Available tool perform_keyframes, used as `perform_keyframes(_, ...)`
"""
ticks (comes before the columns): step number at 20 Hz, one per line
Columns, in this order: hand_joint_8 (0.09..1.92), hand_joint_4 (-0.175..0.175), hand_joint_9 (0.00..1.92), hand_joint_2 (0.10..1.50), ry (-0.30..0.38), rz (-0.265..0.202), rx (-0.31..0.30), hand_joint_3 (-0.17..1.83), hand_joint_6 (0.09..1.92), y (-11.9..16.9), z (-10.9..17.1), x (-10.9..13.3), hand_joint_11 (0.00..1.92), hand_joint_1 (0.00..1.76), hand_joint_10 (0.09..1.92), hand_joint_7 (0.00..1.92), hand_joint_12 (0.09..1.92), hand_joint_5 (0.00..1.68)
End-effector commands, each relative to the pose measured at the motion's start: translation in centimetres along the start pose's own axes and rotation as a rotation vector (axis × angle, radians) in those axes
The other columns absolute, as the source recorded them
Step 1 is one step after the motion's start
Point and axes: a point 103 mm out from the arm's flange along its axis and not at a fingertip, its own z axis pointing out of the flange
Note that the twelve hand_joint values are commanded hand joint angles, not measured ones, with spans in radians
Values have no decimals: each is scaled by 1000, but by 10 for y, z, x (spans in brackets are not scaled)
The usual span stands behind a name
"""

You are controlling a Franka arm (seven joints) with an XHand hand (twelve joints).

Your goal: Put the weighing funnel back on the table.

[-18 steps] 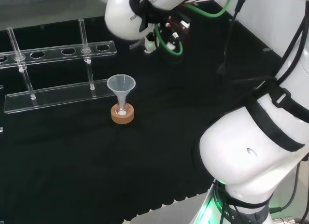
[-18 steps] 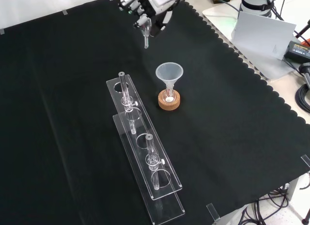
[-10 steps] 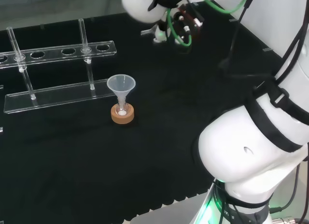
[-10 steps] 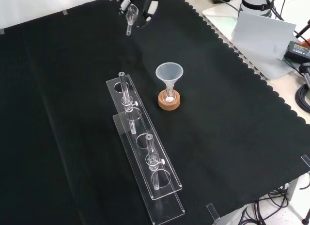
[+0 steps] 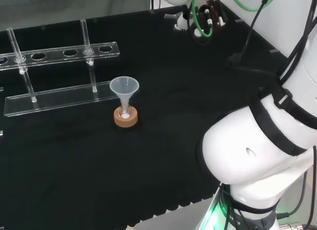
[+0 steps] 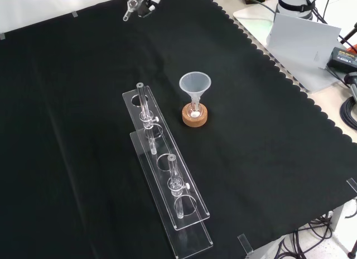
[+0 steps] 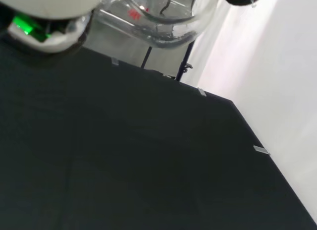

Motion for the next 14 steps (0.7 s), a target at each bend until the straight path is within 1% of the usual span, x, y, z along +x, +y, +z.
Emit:
perform_keyframes(1, 87, 175, 1422, 451, 116, 61, 3, 907, 425, 15, 32, -32, 492, 1168, 176, 1860, 1328, 1472)
perform_keyframes(7, 87, 175, 1424, 451, 149, 77, 22, 908, 425, 17, 70, -45, 495, 1169, 175, 1859, 1325, 1472)
perform_keyframes(14, 87, 175, 1425, 451, 168, 52, 43, 908, 425, 23, 106, -35, 497, 1169, 174, 1859, 1322, 1472)
